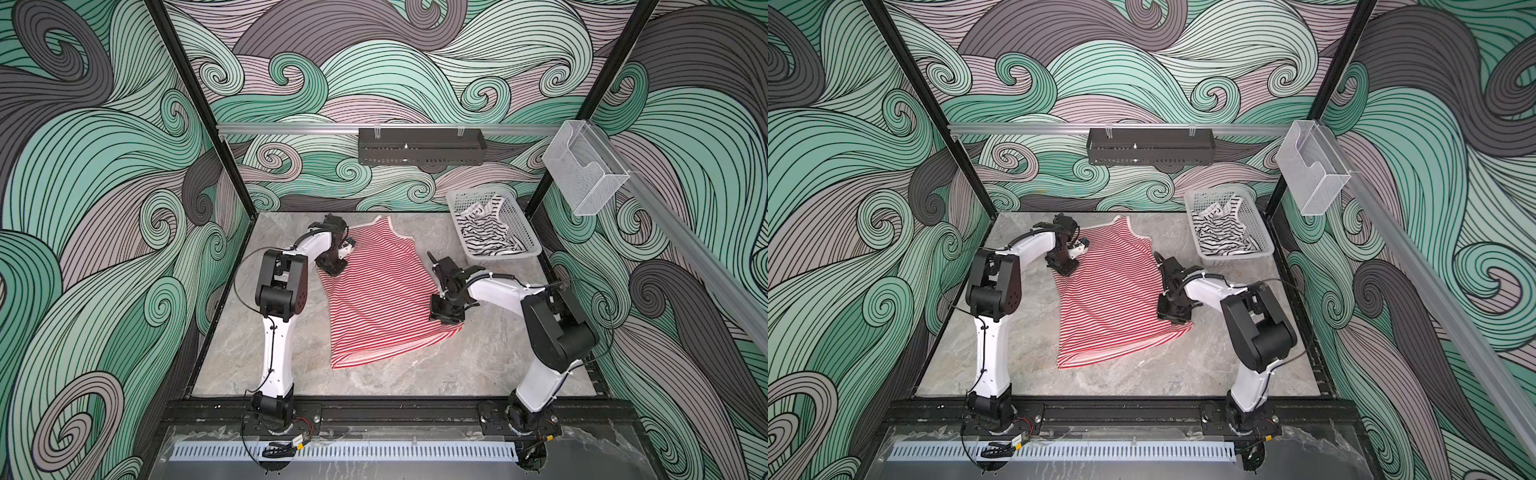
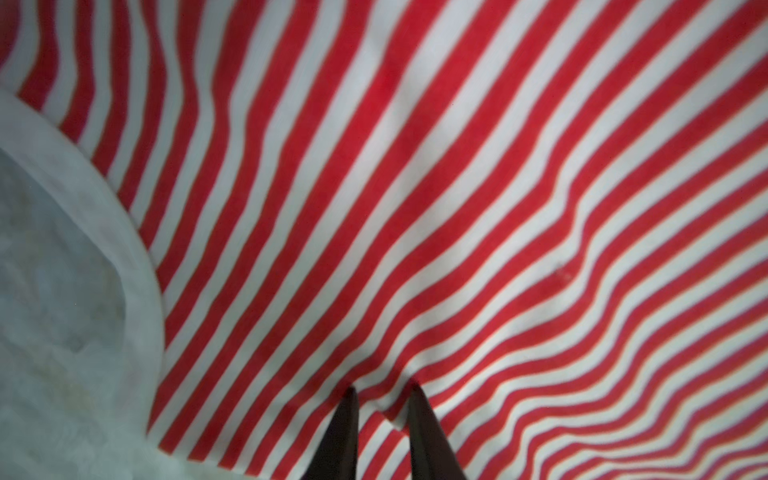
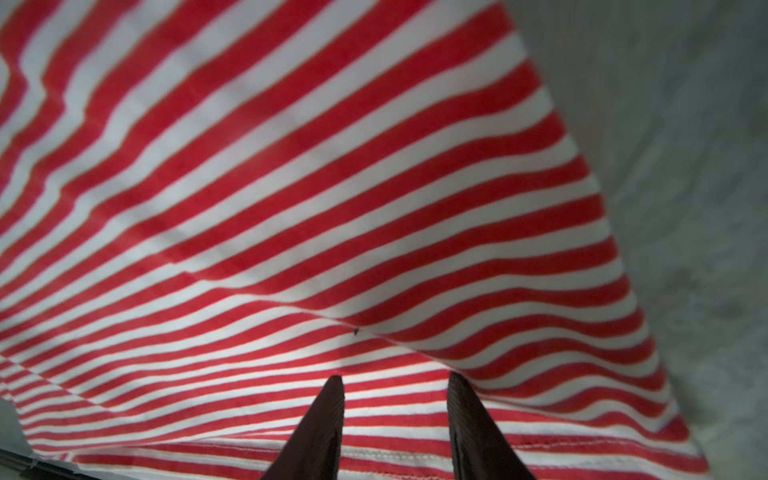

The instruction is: Fold and stack the tank tops

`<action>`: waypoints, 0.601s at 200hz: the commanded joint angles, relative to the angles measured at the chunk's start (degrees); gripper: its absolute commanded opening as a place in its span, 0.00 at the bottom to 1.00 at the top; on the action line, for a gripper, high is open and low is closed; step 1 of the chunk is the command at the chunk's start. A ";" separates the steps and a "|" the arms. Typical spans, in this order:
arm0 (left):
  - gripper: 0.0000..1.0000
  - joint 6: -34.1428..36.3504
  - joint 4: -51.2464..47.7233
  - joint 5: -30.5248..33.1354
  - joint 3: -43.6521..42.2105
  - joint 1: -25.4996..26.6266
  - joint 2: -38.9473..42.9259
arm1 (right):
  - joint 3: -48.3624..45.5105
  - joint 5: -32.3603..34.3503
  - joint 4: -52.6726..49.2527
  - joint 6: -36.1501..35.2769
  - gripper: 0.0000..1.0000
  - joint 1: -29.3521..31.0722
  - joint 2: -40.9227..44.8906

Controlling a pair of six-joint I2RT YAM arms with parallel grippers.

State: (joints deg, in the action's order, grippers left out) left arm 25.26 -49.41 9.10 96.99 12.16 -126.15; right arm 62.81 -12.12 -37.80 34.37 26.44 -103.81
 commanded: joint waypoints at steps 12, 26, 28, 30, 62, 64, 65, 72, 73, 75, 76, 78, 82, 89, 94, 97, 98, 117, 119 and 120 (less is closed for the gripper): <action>0.22 -0.26 2.38 11.29 -10.70 -0.56 4.04 | 9.70 1.34 -3.22 -4.24 0.44 -3.23 -10.54; 0.22 -1.19 1.91 12.26 -14.40 -0.73 6.25 | 16.07 1.65 -5.16 -5.24 0.44 -3.41 -14.14; 0.22 -1.31 1.83 12.34 -14.97 -0.74 6.68 | 16.58 1.66 -5.39 -5.30 0.44 -3.41 -14.45; 0.22 -1.45 1.74 12.43 -15.58 -0.74 7.12 | 18.07 1.72 -5.88 -5.49 0.44 -3.40 -15.32; 0.22 -3.69 0.27 13.22 -24.81 -1.00 14.58 | 34.50 2.06 -11.93 -7.21 0.44 -3.93 -24.39; 0.22 -3.82 0.10 13.29 -25.29 -1.00 15.07 | 35.68 2.05 -12.53 -7.32 0.44 -3.98 -24.99; 0.22 -3.90 0.01 13.39 -25.63 -1.00 15.32 | 36.94 1.91 -13.01 -7.50 0.44 -4.01 -25.62; 0.22 -4.34 -0.81 13.54 -27.44 -1.09 16.82 | 40.59 2.01 -14.41 -8.09 0.44 -4.02 -27.31; 0.22 -4.43 -0.93 13.56 -27.67 -1.09 16.99 | 41.14 2.01 -14.67 -8.13 0.44 -4.02 -27.54; 0.22 -4.54 -1.19 13.46 -28.11 -1.09 17.47 | 42.82 1.98 -15.35 -8.33 0.44 -4.02 -28.25; 0.22 -4.57 -1.38 13.43 -28.36 -1.09 17.71 | 43.40 2.08 -15.67 -8.43 0.44 -4.02 -28.49; 0.22 -4.70 -1.72 13.40 -28.77 -1.09 18.16 | 43.69 2.14 -15.87 -8.48 0.44 -4.02 -28.70; 0.22 -4.92 -2.45 13.13 -29.41 -1.16 18.98 | 46.46 2.25 -16.98 -8.85 0.44 -3.96 -29.61; 0.22 -5.40 -3.70 12.36 -30.57 -1.17 20.66 | 48.82 2.35 -18.20 -9.54 0.44 -3.94 -30.33; 0.22 -5.83 -4.72 11.71 -31.00 -1.18 21.89 | 50.57 2.35 -18.87 -9.99 0.45 -3.81 -30.48; 0.22 -6.02 -5.26 11.07 -31.18 -1.18 22.76 | 51.32 2.42 -19.08 -10.27 0.45 -3.70 -30.37; 0.22 -6.10 -5.44 10.91 -31.26 -1.18 23.04 | 51.47 2.48 -19.12 -10.41 0.45 -3.64 -30.25; 0.23 -7.67 -7.94 8.31 -30.14 -1.48 27.86 | 50.66 4.20 -18.94 -10.73 0.47 -2.32 -26.12; 0.23 -7.92 -8.02 8.26 -29.83 -1.56 28.23 | 50.26 4.23 -18.70 -10.71 0.47 -2.15 -25.46; 0.23 -8.02 -8.13 8.19 -29.62 -1.55 28.41 | 49.53 4.32 -18.36 -10.66 0.47 -1.88 -24.84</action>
State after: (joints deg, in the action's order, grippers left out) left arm 20.71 -52.14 20.10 65.10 11.38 -104.01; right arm 112.64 -10.59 -51.57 25.61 22.96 -134.39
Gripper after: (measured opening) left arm 0.223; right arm 0.461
